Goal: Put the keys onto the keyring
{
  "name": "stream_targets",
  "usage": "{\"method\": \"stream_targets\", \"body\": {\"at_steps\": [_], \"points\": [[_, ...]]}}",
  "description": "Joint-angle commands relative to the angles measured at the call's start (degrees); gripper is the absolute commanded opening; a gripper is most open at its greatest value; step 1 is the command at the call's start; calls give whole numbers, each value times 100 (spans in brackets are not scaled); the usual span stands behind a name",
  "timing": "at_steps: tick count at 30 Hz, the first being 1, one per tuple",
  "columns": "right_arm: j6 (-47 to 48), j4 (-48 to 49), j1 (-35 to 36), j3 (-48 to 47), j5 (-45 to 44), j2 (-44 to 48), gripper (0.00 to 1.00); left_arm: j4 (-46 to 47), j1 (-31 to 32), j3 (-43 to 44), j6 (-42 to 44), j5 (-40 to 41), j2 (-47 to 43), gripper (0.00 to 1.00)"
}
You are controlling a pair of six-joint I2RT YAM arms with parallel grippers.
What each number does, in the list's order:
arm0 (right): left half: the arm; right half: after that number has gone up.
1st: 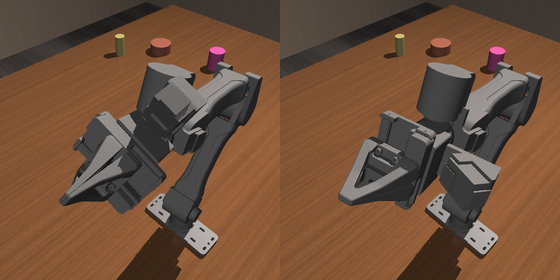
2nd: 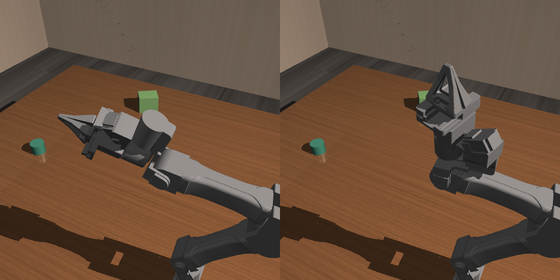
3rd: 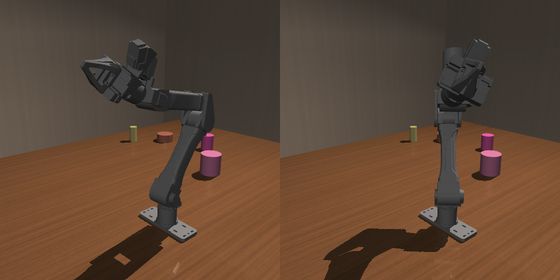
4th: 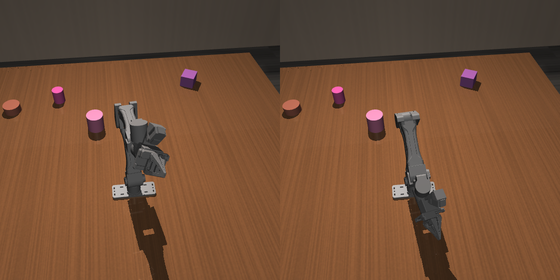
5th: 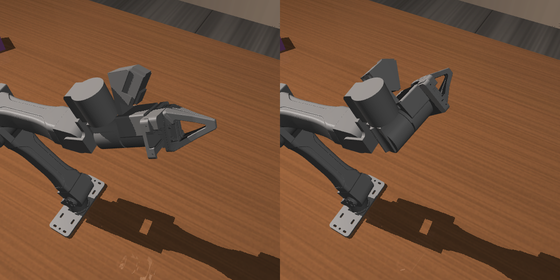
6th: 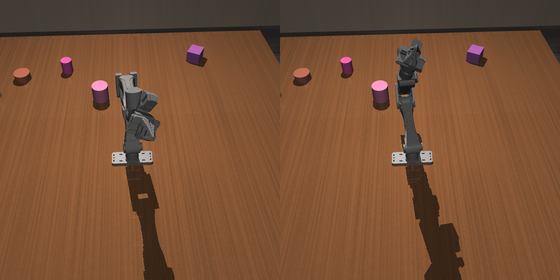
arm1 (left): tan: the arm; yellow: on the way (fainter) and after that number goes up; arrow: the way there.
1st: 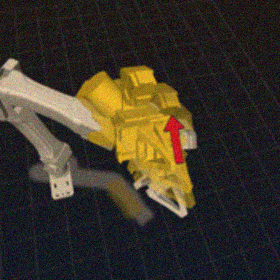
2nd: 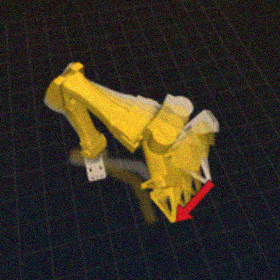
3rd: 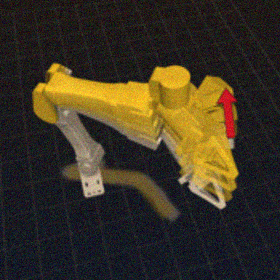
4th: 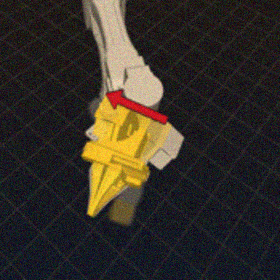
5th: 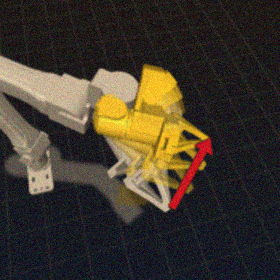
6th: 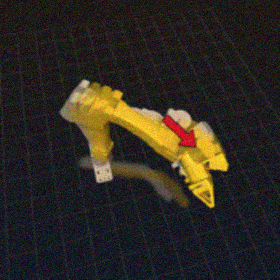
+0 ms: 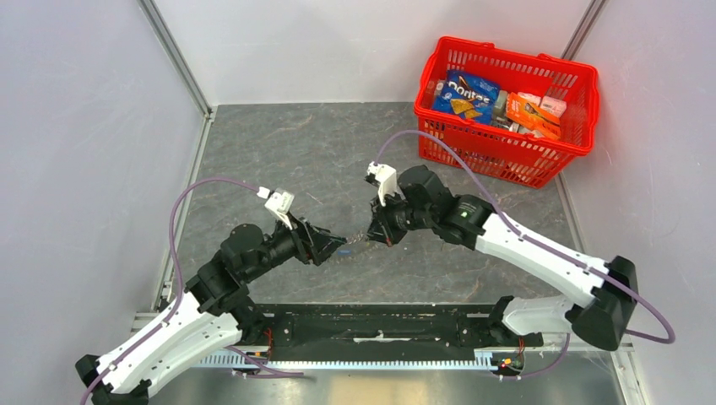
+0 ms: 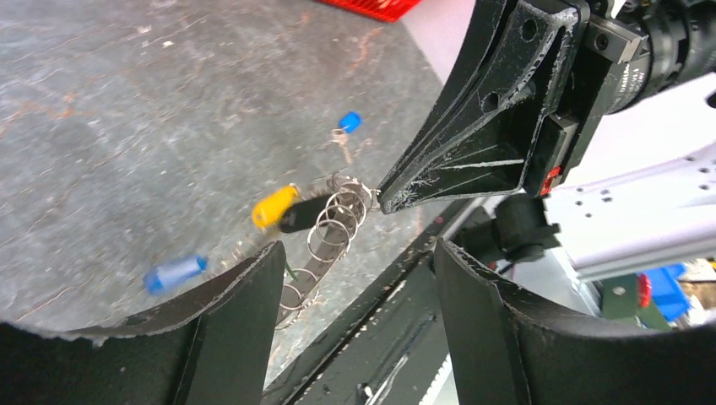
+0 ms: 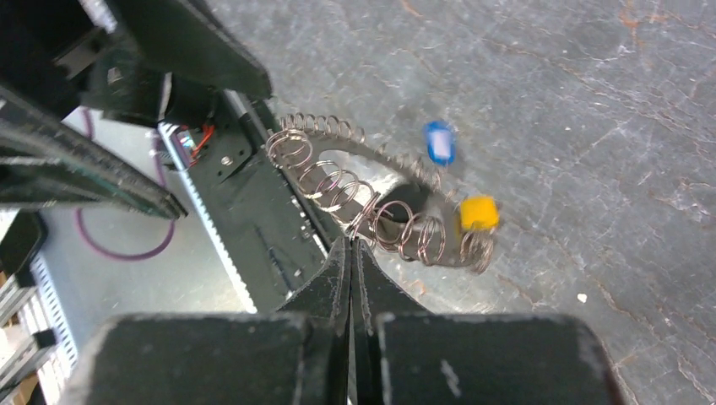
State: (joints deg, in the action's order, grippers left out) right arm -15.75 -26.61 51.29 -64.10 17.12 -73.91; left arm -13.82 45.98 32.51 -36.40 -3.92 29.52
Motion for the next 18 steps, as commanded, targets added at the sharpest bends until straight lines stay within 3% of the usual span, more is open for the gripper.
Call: {"method": "stream_targets", "body": {"at_steps": [1, 9, 18], "points": [[153, -210, 23, -109, 827, 577, 0, 773, -28, 195, 149, -900, -111, 73], [129, -689, 29, -434, 1473, 1034, 0, 1830, -28, 179, -43, -1991, -89, 72], [-15, -749, 30, -551, 1946, 1368, 0, 2948, -27, 154, -368, -2528, 290, 71]]}}
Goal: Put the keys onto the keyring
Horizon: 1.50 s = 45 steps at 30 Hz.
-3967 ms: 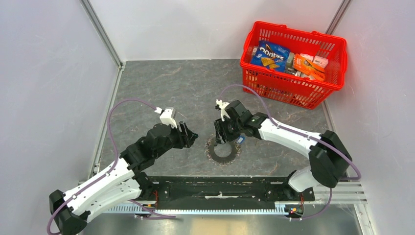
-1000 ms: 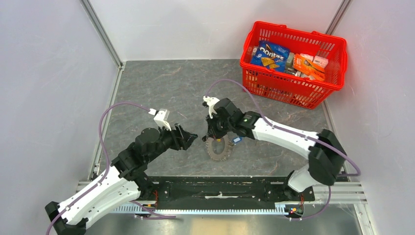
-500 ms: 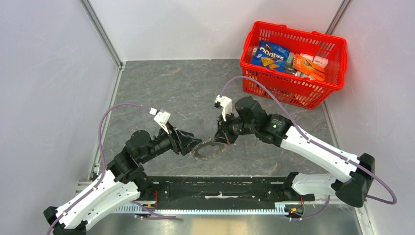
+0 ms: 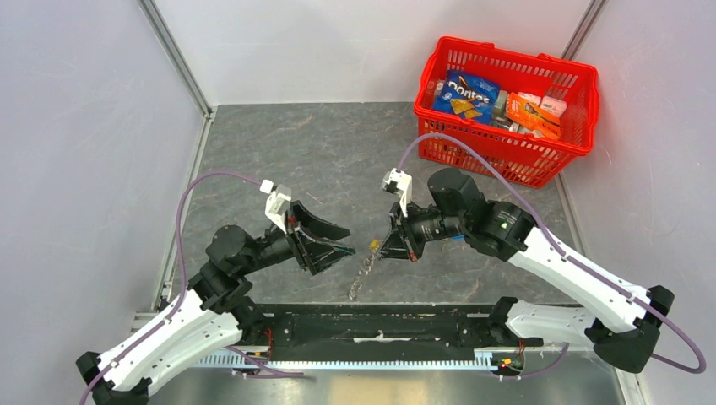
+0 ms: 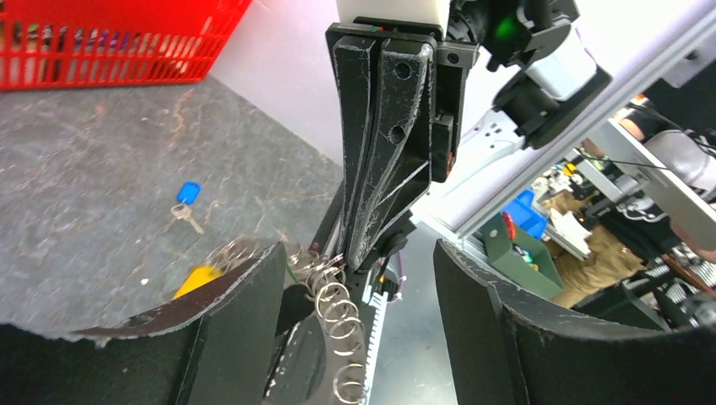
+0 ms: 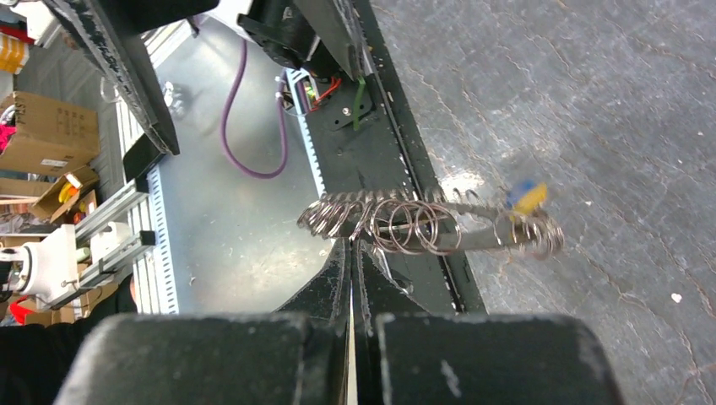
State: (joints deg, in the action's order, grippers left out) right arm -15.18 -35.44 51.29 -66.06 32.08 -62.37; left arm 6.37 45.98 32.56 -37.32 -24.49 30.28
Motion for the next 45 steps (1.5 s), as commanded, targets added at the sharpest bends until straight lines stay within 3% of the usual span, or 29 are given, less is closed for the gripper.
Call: {"method": "stream_targets", "body": {"at_steps": [1, 17, 34, 45], "points": [[-81, 134, 30, -363, 500, 216, 0, 1095, -27, 125, -316, -509, 265, 71], [-74, 69, 26, -678, 327, 148, 0, 2388, -27, -79, -1163, -1021, 849, 71], [-310, 316, 30, -812, 664, 49, 0, 2785, -27, -252, -1269, -1119, 1085, 69], [-317, 380, 30, -921, 254, -40, 0, 2977, -27, -353, -1408, -1340, 1042, 68]]}}
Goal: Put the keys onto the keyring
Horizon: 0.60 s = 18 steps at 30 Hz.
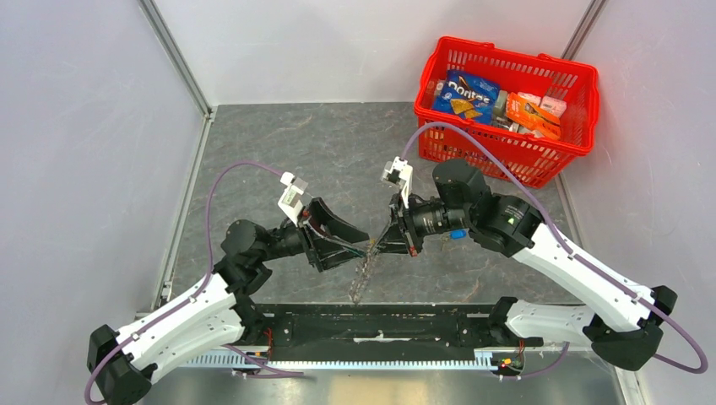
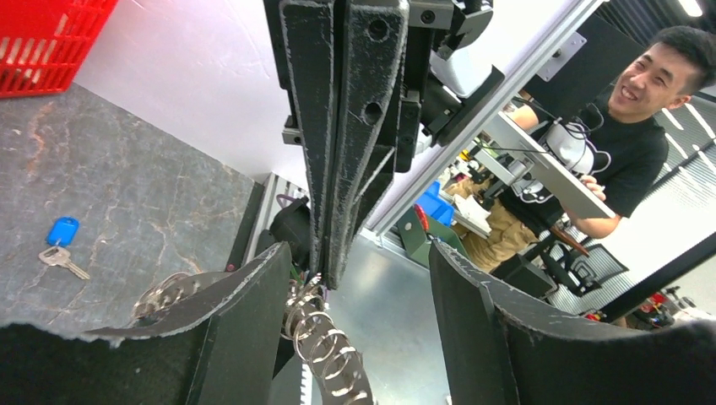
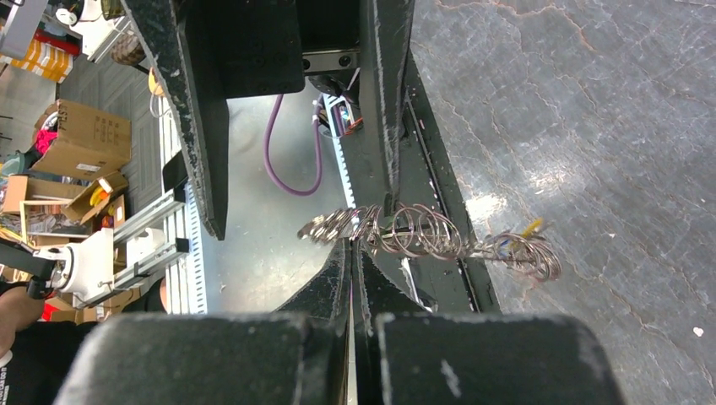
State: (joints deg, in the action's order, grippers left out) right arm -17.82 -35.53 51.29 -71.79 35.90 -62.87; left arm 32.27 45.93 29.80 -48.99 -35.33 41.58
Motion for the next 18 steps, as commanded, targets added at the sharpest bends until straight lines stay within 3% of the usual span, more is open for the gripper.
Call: {"method": "stream_targets", "body": {"at_steps": [1, 18], "points": [[-46, 396, 29, -366, -144, -5, 0, 385, -23, -89, -255, -292, -111, 68], [-105, 528, 30, -614, -258, -182, 0, 431, -18, -316, -365, -644, -375, 66]]}}
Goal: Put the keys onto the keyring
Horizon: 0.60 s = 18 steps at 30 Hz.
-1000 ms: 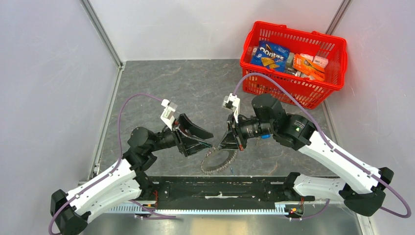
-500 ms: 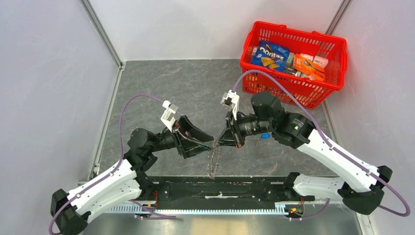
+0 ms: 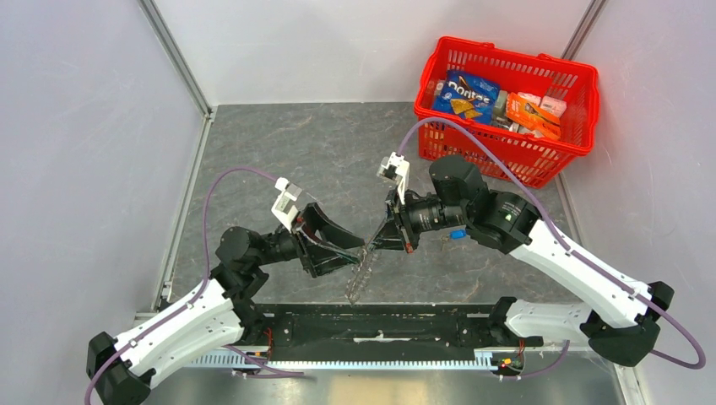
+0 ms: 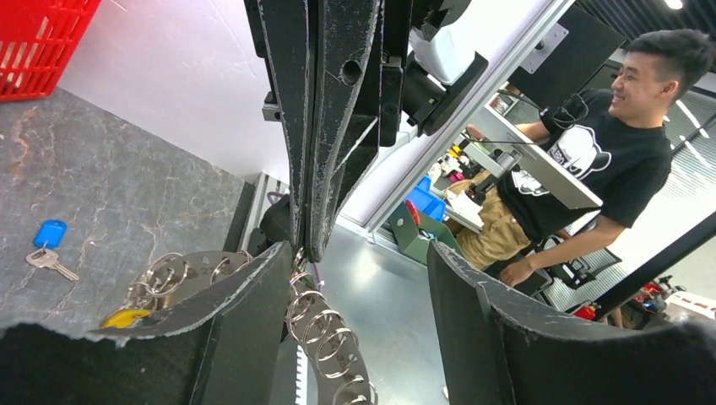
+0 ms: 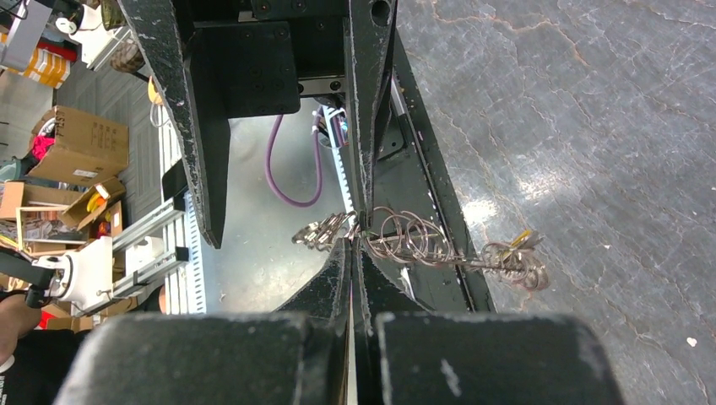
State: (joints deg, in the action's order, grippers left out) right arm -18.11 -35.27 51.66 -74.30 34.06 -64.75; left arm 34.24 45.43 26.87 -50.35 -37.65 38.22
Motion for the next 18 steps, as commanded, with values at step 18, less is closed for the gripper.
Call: {"method": "stream_targets", "body": {"at_steps": [18], "points": [[-299, 839, -17, -427, 749, 13, 0, 1223, 31, -166, -652, -847, 284, 57]]}}
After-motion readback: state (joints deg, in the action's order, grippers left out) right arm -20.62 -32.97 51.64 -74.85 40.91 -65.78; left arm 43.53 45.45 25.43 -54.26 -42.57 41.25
